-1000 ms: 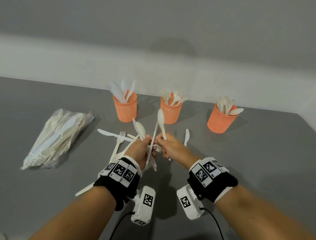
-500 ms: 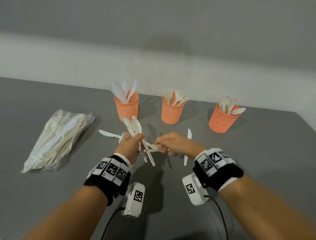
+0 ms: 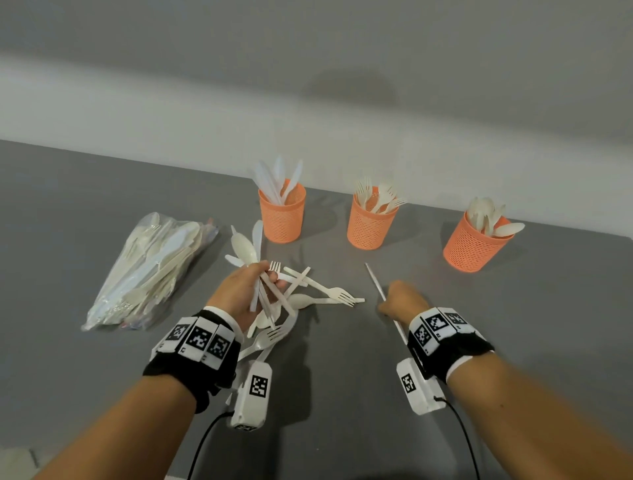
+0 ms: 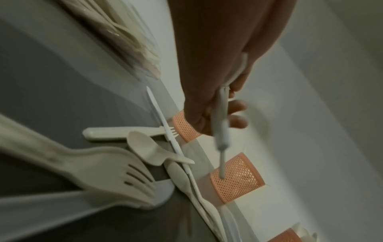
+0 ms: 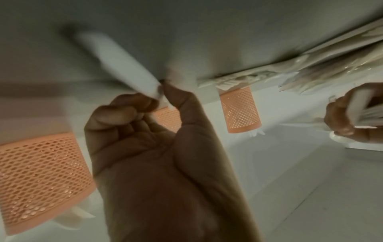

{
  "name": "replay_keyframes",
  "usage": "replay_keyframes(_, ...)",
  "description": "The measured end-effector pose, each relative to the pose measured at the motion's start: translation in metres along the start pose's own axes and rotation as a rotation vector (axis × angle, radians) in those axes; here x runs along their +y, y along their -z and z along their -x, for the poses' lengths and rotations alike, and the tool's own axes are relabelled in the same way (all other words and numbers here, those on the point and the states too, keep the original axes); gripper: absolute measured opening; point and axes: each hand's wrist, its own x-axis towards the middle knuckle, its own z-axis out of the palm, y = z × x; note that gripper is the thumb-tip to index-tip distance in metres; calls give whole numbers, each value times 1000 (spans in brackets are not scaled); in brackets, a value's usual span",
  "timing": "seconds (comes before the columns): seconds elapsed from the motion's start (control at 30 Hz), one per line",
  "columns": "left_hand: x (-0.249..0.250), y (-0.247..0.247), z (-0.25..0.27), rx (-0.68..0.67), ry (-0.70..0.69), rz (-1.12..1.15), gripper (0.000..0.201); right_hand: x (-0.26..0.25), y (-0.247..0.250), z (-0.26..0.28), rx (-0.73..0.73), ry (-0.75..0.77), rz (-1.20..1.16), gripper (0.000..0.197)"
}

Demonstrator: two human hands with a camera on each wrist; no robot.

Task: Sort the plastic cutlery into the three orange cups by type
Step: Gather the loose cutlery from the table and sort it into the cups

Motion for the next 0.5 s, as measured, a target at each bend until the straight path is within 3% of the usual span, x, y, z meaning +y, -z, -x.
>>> replay_keyframes(0.1, -3, 5, 1, -21, -54, -87, 27, -12, 2, 4, 35, 30, -55, 26)
replay_keyframes(0.2, -7, 6, 6, -28, -102, -222, 26, -43, 10, 17, 95, 184, -163, 27)
replay_keyframes(0.33, -9, 2, 12, -183, -86, -387, 8, -91, 19, 41, 28, 517, -498, 19)
replay_keyframes(0.4, -6, 2, 13, -233, -63, -427, 4, -108, 15, 45, -17, 562, -650, 11)
replay_keyframes(0.5, 1, 6, 14, -212, -52, -418, 9, -121, 10, 38, -142, 549, -770, 19)
